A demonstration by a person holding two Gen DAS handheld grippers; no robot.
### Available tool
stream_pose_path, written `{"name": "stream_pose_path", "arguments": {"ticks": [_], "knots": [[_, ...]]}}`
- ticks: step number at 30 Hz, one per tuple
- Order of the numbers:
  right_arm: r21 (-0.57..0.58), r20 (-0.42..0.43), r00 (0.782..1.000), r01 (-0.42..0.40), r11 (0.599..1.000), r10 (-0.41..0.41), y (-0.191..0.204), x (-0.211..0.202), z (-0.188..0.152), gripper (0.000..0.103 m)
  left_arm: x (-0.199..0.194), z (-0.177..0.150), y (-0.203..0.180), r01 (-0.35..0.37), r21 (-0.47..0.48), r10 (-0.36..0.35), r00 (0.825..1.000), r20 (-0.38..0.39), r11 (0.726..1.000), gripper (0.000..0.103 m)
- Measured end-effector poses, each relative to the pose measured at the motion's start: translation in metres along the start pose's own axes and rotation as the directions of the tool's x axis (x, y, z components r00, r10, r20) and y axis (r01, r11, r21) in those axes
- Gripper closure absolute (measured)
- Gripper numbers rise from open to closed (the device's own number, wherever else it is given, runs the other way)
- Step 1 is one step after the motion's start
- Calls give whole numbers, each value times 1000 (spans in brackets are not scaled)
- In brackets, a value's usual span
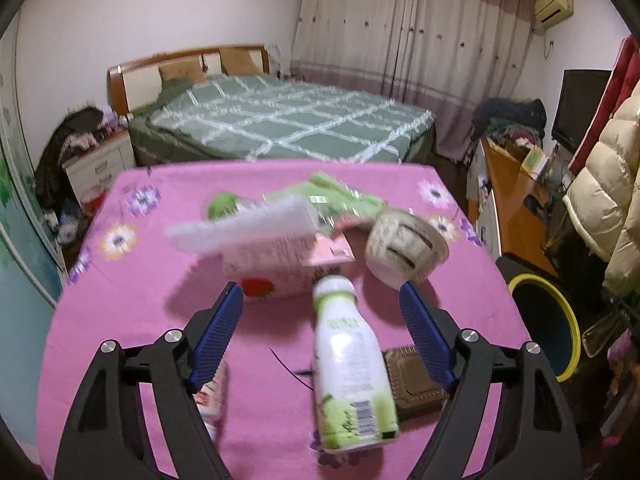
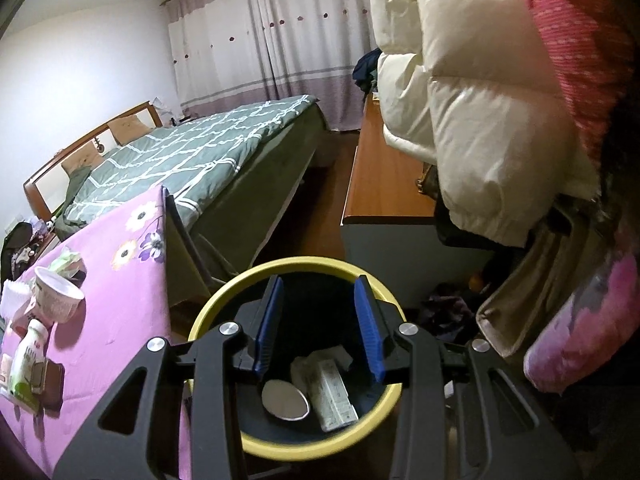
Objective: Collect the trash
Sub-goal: 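Move the left tool back over the table toward the milk bottle, then move the right tool to the table and grasp the white yogurt cup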
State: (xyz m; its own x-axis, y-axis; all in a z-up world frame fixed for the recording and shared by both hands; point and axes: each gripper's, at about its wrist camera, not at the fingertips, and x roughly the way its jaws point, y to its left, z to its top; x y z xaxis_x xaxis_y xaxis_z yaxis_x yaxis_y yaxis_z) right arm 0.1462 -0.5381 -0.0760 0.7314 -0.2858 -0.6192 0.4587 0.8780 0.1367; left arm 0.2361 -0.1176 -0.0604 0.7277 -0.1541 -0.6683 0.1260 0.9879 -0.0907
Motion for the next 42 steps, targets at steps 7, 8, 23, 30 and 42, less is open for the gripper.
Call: {"name": "stream_pose_path", "arguments": {"ticks": [7,8,23,30,42], "knots": [[-54,-12,996,-89,995,88,27,14,18,67,23,-22,0,0,-45,-5,995,-98,999,28],[-77,-22,993,-121,990,120,39,17,20,67,20,-22,3,-8,-52,4,996,-91,999,28],[-298,-175,871,-491,818,459,211,9,15,67,-32,-24,71,-92,-109,96,995,37,990,28],[-395,-274,825,-565,725,494,292,16,2,66,-38,-31,110,-77,-156,86,995,50,985,28],[-388,-408,788,-607,694,461,349,52,-6,67,-32,-43,135,-42,-195,52,998,46,980,28]]}}
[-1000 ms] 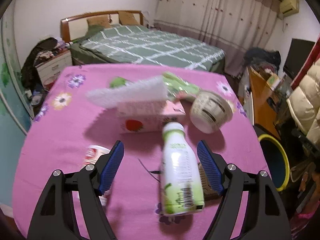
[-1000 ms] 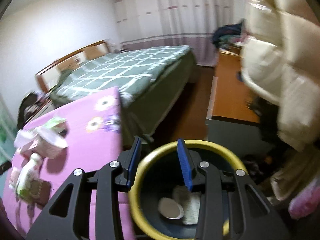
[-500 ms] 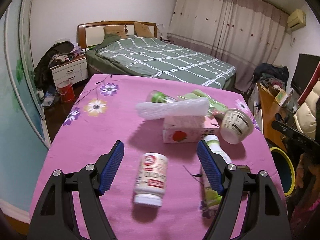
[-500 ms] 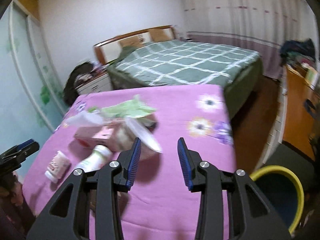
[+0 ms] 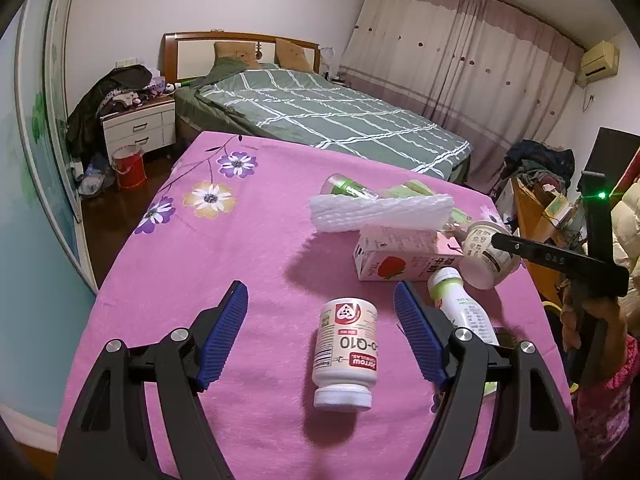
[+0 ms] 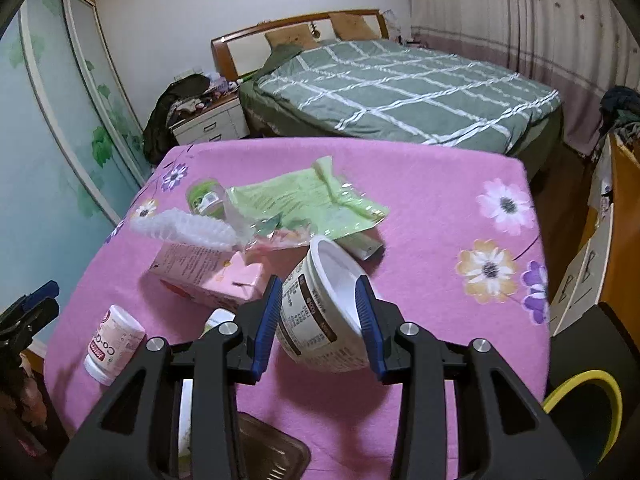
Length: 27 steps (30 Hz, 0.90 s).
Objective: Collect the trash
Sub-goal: 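Move the right tool to the table and grasp the white yogurt cup, then carry the yogurt cup over the bin and open the right tool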
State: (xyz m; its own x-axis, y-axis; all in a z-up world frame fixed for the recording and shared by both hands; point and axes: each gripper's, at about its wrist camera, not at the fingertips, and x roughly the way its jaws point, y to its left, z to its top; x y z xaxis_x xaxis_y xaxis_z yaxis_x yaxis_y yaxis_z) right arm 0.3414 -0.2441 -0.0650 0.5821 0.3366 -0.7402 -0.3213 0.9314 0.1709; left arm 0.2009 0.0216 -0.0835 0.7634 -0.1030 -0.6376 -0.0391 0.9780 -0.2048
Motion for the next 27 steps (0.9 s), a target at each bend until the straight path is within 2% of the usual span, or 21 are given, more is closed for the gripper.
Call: {"name": "stream_pose_path", "arguments": {"ticks": [5,9,15,17,22,26,27], "knots": [[-15,-6,1000,-29,999,29,13,2,-6,94,1,-5,2,12,-7,-12,1000,-7,1000,28],[-11,25,999,-24,1000,24,20,-5,-11,97,-1,-8,-1,23,-5,-23,1000,-6,1000,28],[8,102,995,2,1000,-3,17,-43,-20,97,-7,-11,-11,45,19,-45,999,-2,999,28],[28,120,992,30,999,-33,8,-57,-26,97,-10,-13,-17,57,33,-57,998,-2,998,28],[125,135,971,179,976,-195,-37,-92,-54,97,-13,-19,-40,96,81,-95,995,-18,992,28],[220,83,935,321,921,-346,-91,-114,-86,96,-11,-26,-63,130,117,-126,991,-45,985,28],[233,72,929,338,912,-362,-100,-117,-92,96,-10,-28,-67,134,124,-129,990,-49,983,28]]}}
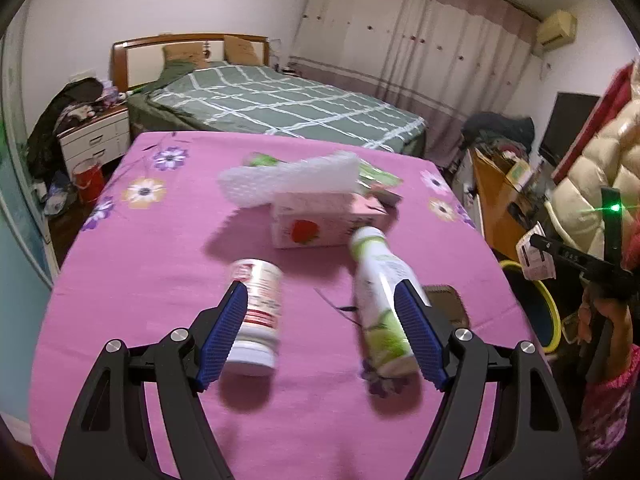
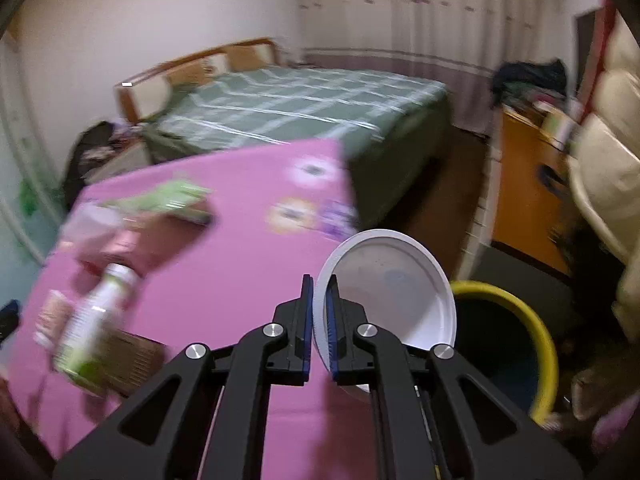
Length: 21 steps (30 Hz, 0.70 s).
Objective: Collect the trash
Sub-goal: 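Carry the yogurt cup over the bin and open the right tool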
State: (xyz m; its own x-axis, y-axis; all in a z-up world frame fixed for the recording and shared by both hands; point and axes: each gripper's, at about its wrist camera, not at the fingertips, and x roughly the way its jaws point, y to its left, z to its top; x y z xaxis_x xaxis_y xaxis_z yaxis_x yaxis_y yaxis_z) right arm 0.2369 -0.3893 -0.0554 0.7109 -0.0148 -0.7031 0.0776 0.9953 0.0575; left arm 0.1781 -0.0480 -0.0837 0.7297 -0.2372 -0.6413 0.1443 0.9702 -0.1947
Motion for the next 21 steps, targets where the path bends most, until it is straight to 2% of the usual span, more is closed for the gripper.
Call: {"name": "stream_pose_path", "arguments": {"ticks": [2,6,9,13,16,21], "knots": [[27,-25,998,63,998,-62,-26,5,-8,96,3,-2,-10,12,14,-11,1000,-11,1000,28],[50,-91,988,127,991,-122,-58,20,-20,94,10,-4,-26,21,31,-19,999,-37,999,28],[41,-113,979,175,984,-170,-69,26,-26,80,14,-4,-35,18,44,-16,999,-51,999,28],[51,-91,974,211,976,-206,-75,22,-29,77,22,-4,-40,4,57,-1,998,-63,998,28],[71,-77,976,209,975,-203,-76,20,-28,76,32,-4,-43,4,59,1,996,-86,998,28],[79,-17,993,117,990,-116,-54,1,-27,76,53,-2,-47,-1,54,8,991,-130,999,28]]}}
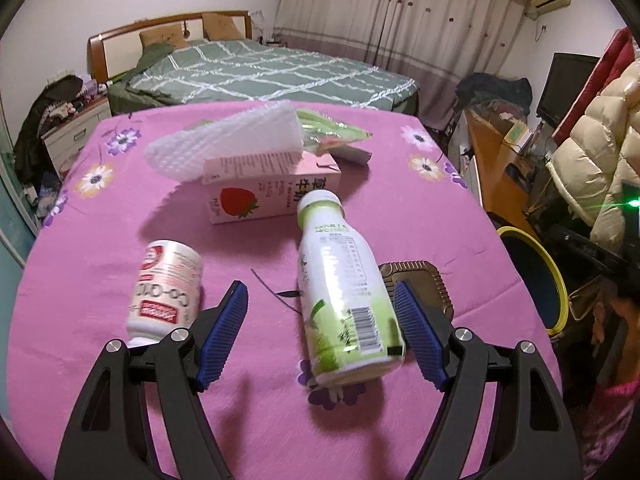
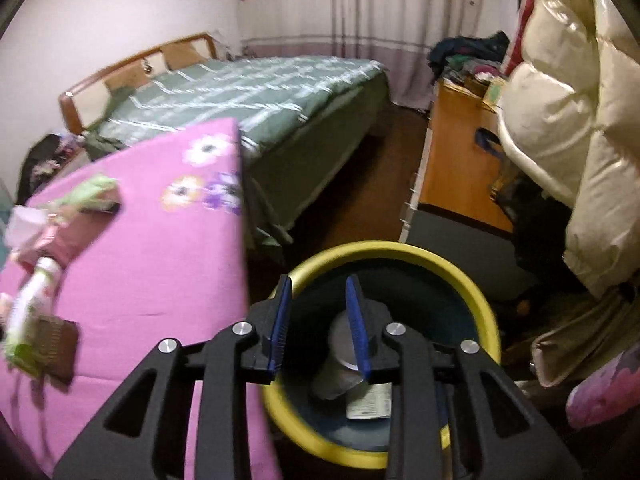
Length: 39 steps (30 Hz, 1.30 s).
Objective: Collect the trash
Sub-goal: 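Carry the yogurt cup over the bin and open the right tool, then close the left tool around the green-labelled milk bottle and lift it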
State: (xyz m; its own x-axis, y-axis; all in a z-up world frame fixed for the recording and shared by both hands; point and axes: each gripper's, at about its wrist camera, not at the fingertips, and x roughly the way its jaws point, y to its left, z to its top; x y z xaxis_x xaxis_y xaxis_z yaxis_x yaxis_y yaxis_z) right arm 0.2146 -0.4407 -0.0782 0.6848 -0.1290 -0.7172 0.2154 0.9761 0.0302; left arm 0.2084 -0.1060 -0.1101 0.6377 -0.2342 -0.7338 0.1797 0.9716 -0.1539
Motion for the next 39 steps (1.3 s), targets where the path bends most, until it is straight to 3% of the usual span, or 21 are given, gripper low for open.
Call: {"name": "stream_pose_path", "arguments": {"ticks": [6,12,22,28,30,32,34,39], "knots": [[-84,23,989,-141,986,143,59,-3,5,72,18,6,-10,-19,8,19,999,-41,1000,32],[-160,-34,975,-221,962,218,119,38,23,72,30,5,-14,-40,18,41,996,-81,999,35],[-200,-96,981,-186,962,170,155,83,25,69,51,12,-12,-56,25,59,992,-114,998,47],[-214,-134,980,-177,961,151,159,100,21,55,56,16,-12,-60,38,63,993,-104,997,51],[-217,-135,980,-176,960,149,160,101,21,41,54,17,-11,-62,33,65,994,-92,998,51],[-222,-149,978,-179,958,148,160,104,20,15,48,18,-10,-64,27,65,995,-72,998,52],[-224,-186,970,-199,954,159,162,110,19,5,37,22,-10,-67,32,69,997,-42,997,52],[-244,-192,972,-184,952,138,166,112,17,5,0,33,-16,-84,59,82,996,39,995,52]]}}
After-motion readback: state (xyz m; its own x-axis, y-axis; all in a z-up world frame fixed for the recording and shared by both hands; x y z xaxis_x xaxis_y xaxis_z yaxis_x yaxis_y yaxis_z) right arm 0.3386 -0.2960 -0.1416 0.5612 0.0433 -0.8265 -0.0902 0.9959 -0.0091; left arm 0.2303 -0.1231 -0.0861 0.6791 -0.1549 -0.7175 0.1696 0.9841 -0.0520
